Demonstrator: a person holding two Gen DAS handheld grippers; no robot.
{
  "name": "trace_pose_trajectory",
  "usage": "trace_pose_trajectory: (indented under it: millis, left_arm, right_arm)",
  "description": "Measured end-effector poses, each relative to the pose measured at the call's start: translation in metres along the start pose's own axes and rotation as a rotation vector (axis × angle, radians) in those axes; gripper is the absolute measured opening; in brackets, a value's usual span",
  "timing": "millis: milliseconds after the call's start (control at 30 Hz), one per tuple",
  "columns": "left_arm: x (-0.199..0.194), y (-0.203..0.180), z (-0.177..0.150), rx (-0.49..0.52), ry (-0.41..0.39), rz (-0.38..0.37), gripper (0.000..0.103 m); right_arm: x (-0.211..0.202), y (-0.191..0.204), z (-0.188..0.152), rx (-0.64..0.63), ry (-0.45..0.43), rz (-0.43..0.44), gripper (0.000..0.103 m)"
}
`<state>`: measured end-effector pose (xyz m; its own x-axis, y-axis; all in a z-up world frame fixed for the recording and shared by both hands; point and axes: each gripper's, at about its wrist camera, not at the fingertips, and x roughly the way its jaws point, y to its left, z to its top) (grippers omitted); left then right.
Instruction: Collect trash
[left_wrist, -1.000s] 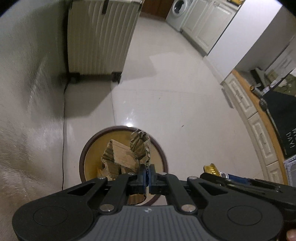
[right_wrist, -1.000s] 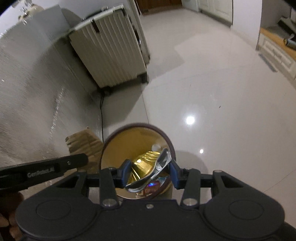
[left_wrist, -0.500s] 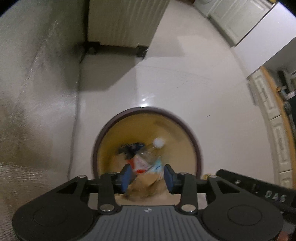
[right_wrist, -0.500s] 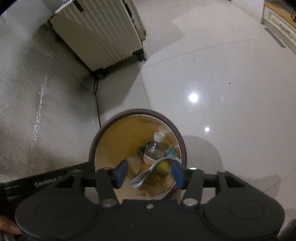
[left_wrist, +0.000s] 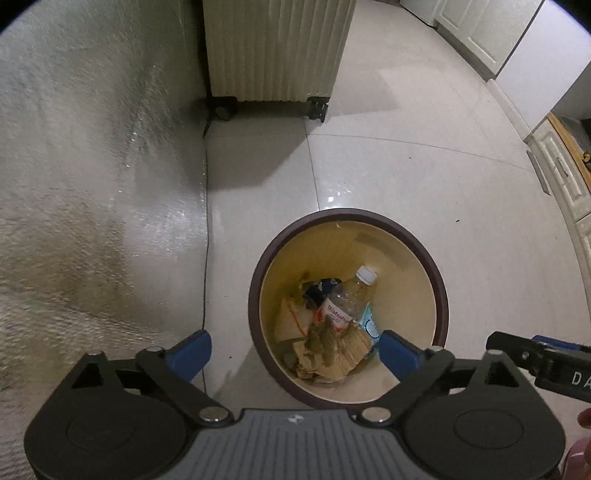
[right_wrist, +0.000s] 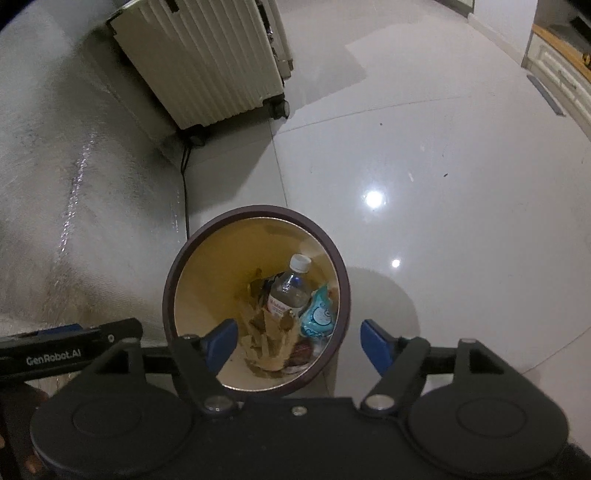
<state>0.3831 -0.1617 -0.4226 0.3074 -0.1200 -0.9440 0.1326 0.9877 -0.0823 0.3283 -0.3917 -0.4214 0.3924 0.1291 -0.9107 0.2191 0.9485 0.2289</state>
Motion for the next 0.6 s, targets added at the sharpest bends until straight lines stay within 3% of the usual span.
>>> trace_pose_trajectory:
  millis: [200,333,600]
  left_arm:
    - [-0.021,0.0,-0.007,0.008,-0.016,0.014,0.102]
    - [-0.041,-0.002,-0.012,0.01,-0.027,0.017,0.103]
    - [-0.095,-0.009,-0.023,0.025,-0.103,0.013,0.103]
  right_arm:
    - [-0.019,0.007,-0.003,-0.028,-0.035,-0.015,0.082]
    - [-0.039,0.005,-0.006,-0.023,-0.072,-0.013,0.096]
    - [-0.085,0.006,-0.013,-0.051,-0.139,-0.033,0.103]
